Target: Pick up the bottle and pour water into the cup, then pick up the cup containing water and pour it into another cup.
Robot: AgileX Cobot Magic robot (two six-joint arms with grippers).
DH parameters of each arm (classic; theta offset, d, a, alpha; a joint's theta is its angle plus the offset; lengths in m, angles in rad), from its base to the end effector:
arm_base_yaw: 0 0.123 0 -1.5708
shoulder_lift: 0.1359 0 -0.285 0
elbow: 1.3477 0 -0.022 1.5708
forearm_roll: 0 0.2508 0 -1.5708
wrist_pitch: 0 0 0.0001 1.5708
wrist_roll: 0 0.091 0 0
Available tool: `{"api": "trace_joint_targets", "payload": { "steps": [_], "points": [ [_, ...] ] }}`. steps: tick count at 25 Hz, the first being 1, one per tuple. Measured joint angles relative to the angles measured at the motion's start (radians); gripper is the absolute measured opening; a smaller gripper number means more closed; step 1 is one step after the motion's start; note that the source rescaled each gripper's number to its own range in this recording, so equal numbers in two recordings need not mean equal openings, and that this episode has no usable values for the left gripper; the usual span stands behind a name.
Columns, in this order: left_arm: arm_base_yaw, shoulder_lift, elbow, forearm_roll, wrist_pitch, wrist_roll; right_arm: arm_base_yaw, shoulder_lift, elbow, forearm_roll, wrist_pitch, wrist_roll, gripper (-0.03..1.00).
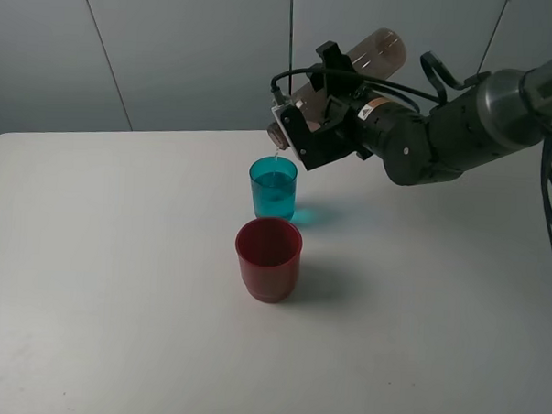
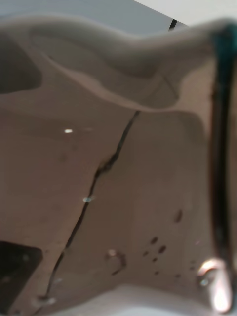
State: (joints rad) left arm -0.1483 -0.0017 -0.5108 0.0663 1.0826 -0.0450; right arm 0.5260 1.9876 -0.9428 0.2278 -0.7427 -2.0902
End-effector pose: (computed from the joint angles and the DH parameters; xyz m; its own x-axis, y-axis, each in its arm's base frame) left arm -0.0065 0.0064 0.2786 -0.4597 0.0547 -0.8864 0.0899 0.9958 0.0148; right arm 0.3525 0.1886 0.1527 0.4123 -0.8340 0.3667 -0.0574 -0.4255 -0.9031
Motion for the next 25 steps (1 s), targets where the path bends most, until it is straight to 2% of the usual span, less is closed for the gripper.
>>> {"api": "trace_joint_targets", "payload": {
  "steps": [7,10,13,19,22,25],
  "points": [
    [0.000,0.000,0.000,0.000,0.000,0.000,0.000,0.000,0.000,0.000,0.002,0.000,0.00],
    [0.000,0.000,0.000,0.000,0.000,0.000,0.000,0.000,0.000,0.000,0.030,0.004,0.00],
    [0.000,0.000,0.000,0.000,0.000,0.000,0.000,-0.002,0.000,0.000,0.053,0.069,0.00],
    [0.000,0.000,0.000,0.000,0.000,0.000,0.000,-0.044,-0.001,0.000,0.161,0.361,0.00],
    [0.000,0.000,0.000,0.000,0.000,0.000,-0.014,-0.063,-0.001,-0.028,0.214,0.586,0.00],
    [0.000,0.000,0.000,0.000,0.000,0.000,-0.059,-0.082,-0.001,-0.044,0.233,0.860,0.00]
  ]
}}
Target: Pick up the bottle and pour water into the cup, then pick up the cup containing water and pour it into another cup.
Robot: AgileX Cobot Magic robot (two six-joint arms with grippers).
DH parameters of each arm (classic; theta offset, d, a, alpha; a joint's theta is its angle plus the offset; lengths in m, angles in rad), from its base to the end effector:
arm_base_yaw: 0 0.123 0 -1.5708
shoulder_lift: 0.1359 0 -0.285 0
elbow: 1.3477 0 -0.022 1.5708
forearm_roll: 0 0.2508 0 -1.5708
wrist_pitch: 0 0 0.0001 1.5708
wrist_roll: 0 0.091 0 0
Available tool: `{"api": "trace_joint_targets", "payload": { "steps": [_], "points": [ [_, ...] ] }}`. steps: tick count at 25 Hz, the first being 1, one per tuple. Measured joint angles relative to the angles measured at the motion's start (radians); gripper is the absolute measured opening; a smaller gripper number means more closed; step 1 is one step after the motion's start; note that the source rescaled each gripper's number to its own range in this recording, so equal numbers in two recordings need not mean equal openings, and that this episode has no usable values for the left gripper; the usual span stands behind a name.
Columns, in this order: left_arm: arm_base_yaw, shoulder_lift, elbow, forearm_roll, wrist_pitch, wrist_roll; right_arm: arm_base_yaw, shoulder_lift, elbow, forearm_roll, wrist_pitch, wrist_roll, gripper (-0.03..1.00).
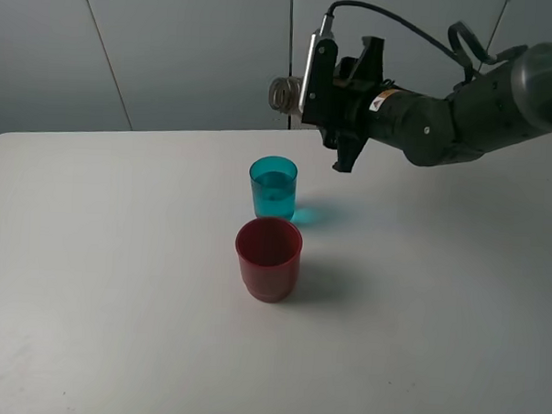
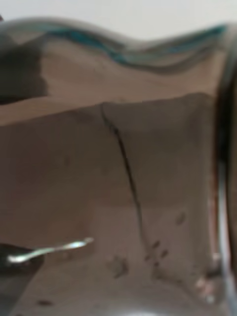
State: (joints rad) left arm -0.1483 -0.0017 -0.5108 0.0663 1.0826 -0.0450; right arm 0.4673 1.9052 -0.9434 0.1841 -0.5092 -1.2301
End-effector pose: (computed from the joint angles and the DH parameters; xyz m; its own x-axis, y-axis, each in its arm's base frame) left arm -0.0065 0.0064 0.2786 -0.4597 0.0547 -0.8864 0.0899 0.9958 0.0148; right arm 0.3530 0.1690 0.1656 0.1719 -0.8913 -0.4196 -0.4651 0.3020 -0.8322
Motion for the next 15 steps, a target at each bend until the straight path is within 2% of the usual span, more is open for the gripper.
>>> {"api": "trace_joint_targets", "payload": {
  "steps": [5,10,12,15],
  "points": [
    [0.000,0.000,0.000,0.000,0.000,0.000,-0.080,-0.041,0.000,-0.004,-0.007,0.408,0.00],
    [0.000,0.000,0.000,0.002,0.000,0.000,-0.136,-0.047,0.000,-0.081,-0.039,0.817,0.00],
    [0.000,0.000,0.000,0.002,0.000,0.000,-0.148,-0.046,0.000,-0.100,-0.070,0.915,0.00],
    [0.000,0.000,0.000,0.002,0.000,0.000,-0.154,-0.021,-0.002,-0.119,-0.156,0.979,0.00]
  ]
}}
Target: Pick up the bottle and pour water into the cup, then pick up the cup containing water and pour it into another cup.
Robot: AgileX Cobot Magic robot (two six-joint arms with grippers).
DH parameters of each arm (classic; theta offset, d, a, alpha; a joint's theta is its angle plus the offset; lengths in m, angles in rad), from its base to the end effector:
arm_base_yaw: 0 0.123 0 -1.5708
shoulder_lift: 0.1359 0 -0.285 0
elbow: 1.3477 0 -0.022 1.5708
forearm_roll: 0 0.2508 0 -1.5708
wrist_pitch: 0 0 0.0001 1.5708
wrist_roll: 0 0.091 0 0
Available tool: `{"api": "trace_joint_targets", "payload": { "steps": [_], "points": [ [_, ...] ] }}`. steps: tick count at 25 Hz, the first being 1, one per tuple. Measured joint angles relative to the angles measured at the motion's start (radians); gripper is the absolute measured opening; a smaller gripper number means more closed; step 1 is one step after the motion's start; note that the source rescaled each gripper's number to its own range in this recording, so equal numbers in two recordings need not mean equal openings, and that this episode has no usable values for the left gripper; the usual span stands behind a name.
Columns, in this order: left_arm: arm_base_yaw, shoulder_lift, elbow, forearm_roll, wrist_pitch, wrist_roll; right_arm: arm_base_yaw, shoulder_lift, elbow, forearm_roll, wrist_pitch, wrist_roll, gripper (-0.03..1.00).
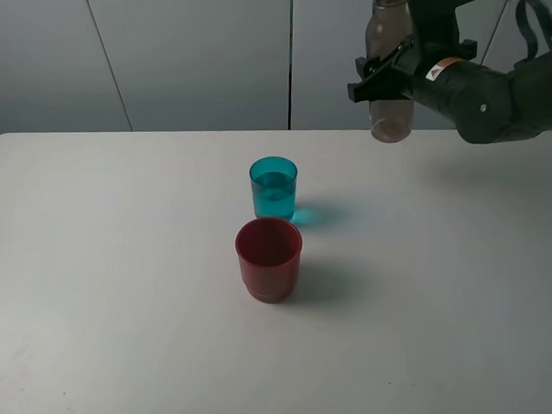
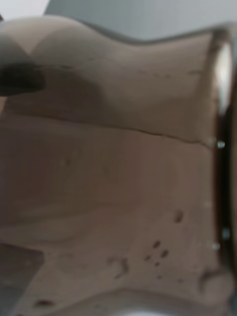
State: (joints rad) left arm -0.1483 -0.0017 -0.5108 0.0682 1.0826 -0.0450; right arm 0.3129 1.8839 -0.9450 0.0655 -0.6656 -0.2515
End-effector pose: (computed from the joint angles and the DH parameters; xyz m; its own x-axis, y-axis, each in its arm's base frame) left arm -0.0065 0.0065 0.2787 -0.4596 0.0556 -0.8864 0.0888 0.9959 0.0164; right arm 0.3767 0.1180 0.1885 -0.1199 -0.2474 -0.9615 -0.2996 0.9323 -0.2025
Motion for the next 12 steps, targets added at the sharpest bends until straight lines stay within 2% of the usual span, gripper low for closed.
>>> {"api": "trace_joint_targets", "payload": {
  "steps": [3,12],
  "points": [
    [0.000,0.000,0.000,0.000,0.000,0.000,-0.002,0.041,0.000,-0.002,-0.043,0.031,0.00],
    [0.000,0.000,0.000,0.000,0.000,0.000,-0.002,0.178,0.000,0.006,-0.064,0.080,0.00]
  ]
}}
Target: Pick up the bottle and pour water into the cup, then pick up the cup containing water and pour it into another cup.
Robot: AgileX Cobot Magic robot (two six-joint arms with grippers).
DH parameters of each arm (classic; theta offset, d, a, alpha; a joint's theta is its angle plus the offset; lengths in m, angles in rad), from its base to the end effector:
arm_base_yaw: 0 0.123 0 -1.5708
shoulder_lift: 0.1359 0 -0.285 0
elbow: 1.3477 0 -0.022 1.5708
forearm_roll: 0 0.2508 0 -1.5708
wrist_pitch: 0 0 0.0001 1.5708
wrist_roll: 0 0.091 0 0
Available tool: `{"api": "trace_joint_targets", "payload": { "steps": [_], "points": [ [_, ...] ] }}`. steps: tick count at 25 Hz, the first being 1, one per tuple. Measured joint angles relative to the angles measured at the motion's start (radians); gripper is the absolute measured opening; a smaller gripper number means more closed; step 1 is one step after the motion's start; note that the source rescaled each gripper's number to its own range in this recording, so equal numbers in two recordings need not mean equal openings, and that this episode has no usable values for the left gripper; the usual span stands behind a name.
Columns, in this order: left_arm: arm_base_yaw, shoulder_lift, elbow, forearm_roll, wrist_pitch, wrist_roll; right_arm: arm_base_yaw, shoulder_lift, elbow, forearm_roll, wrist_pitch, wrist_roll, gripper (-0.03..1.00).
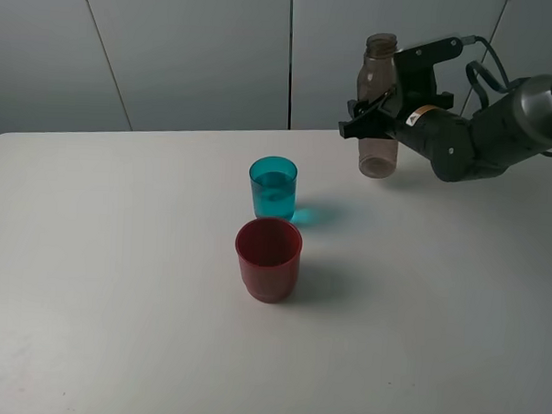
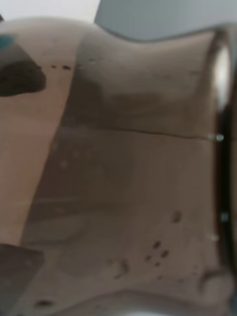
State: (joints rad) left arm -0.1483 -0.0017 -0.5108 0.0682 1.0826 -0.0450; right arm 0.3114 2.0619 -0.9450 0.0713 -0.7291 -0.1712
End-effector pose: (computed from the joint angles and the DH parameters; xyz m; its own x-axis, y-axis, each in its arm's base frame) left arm -0.0065 0.0065 0.2787 -0.4596 0.0556 -0.8864 0.0888 0.9959 0.0164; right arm 0.3840 0.1191 0.1230 -0.2501 -0.2040 -0.9465 -0.2944 0.9473 -0.1264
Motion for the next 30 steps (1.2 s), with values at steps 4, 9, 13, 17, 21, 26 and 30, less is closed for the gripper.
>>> {"api": "trace_joint_targets", "payload": {
  "steps": [4,9,13,17,21,26,30],
  "points": [
    [0.000,0.000,0.000,0.000,0.000,0.000,0.000,0.035,0.000,0.019,-0.013,0.004,0.00],
    [0.000,0.000,0.000,0.000,0.000,0.000,0.000,0.043,0.000,0.021,-0.010,0.031,0.00],
    [0.000,0.000,0.000,0.000,0.000,0.000,0.000,0.043,0.000,0.021,-0.004,0.055,0.00],
    [0.000,0.000,0.000,0.000,0.000,0.000,0.000,0.043,0.000,0.021,0.004,0.060,0.00],
    [0.000,0.000,0.000,0.000,0.000,0.000,0.000,0.043,0.000,0.021,0.007,0.070,0.16],
    [0.000,0.000,0.000,0.000,0.000,0.000,0.000,0.043,0.000,0.021,0.007,0.076,0.66],
    [0.000,0.000,0.000,0.000,0.000,0.000,0.000,0.043,0.000,0.021,0.007,0.077,0.95]
  ]
}}
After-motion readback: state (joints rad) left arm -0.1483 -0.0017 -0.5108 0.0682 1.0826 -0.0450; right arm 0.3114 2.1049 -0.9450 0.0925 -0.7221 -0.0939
